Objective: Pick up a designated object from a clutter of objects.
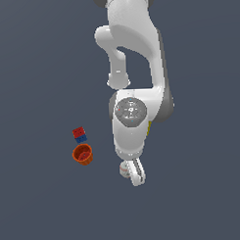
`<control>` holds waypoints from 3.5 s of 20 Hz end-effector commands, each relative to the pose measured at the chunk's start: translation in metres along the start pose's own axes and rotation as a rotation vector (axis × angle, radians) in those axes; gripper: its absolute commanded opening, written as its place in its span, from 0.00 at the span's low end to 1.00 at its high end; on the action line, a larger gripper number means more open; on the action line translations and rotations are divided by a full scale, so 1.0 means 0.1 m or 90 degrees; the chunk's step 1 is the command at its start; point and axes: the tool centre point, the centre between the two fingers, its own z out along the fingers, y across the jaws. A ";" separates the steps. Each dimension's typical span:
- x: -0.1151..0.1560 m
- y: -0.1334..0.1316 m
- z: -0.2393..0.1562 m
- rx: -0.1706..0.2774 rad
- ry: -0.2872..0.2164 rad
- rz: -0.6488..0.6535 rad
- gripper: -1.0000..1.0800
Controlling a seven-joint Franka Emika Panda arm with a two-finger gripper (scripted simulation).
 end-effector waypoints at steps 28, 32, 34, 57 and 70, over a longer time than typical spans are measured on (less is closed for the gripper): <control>0.02 -0.04 0.73 -0.001 0.004 0.080 0.96; 0.03 -0.05 0.73 -0.001 0.004 0.080 0.00; 0.03 -0.05 0.73 -0.001 0.004 0.080 0.00; -0.23 0.04 0.15 -0.001 0.004 0.080 0.00; -0.83 0.25 -1.25 -0.001 0.004 0.080 0.00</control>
